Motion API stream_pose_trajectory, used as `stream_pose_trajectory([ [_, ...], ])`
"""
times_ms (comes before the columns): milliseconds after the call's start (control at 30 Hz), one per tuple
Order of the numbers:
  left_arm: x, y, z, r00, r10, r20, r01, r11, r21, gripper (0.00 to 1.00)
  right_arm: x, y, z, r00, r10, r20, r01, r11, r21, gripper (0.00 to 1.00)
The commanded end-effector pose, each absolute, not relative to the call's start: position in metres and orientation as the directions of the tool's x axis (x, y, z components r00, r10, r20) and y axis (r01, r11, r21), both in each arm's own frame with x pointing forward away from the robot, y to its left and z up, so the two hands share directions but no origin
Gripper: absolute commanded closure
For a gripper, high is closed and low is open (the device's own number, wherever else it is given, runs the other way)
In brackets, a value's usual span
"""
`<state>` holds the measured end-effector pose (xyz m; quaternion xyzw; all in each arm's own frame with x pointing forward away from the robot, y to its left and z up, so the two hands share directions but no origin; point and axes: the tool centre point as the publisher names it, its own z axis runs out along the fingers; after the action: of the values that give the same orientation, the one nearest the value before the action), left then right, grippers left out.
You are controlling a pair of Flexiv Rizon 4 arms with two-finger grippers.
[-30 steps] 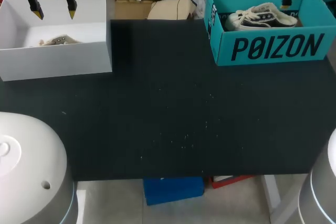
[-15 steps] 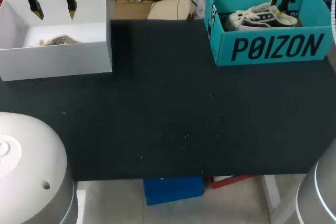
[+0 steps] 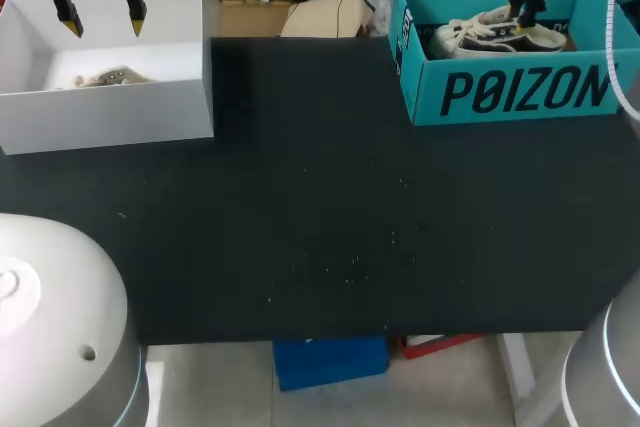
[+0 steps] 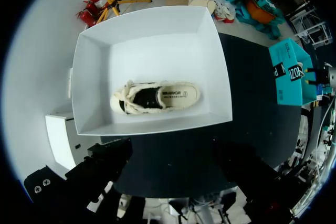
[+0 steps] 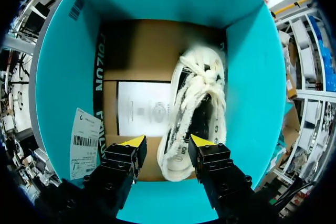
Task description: Take the shoe out of the shoebox, open the shoe tongue, remove and reinsert the insole, then place the shoe into the shoebox
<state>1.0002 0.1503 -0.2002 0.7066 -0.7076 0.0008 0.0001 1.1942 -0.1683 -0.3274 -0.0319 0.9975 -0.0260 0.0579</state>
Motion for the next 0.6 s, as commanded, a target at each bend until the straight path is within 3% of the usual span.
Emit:
stream_pose_trajectory([
  [33, 1.0, 0.15, -0.2, -0.001, -1.0, 0.001, -1.0, 0.001, 0.0, 0.0, 1.21, -0.168, -0.337, -0.996, -0.033, -0.088, -0.028, 0.998, -0.053, 0.52],
  [600, 1.0, 0.15, -0.2, -0.001, -1.0, 0.001, -1.0, 0.001, 0.0, 0.0, 1.198, -0.165, -0.356, -0.994, 0.075, -0.083, 0.079, 0.996, -0.042, 0.56],
])
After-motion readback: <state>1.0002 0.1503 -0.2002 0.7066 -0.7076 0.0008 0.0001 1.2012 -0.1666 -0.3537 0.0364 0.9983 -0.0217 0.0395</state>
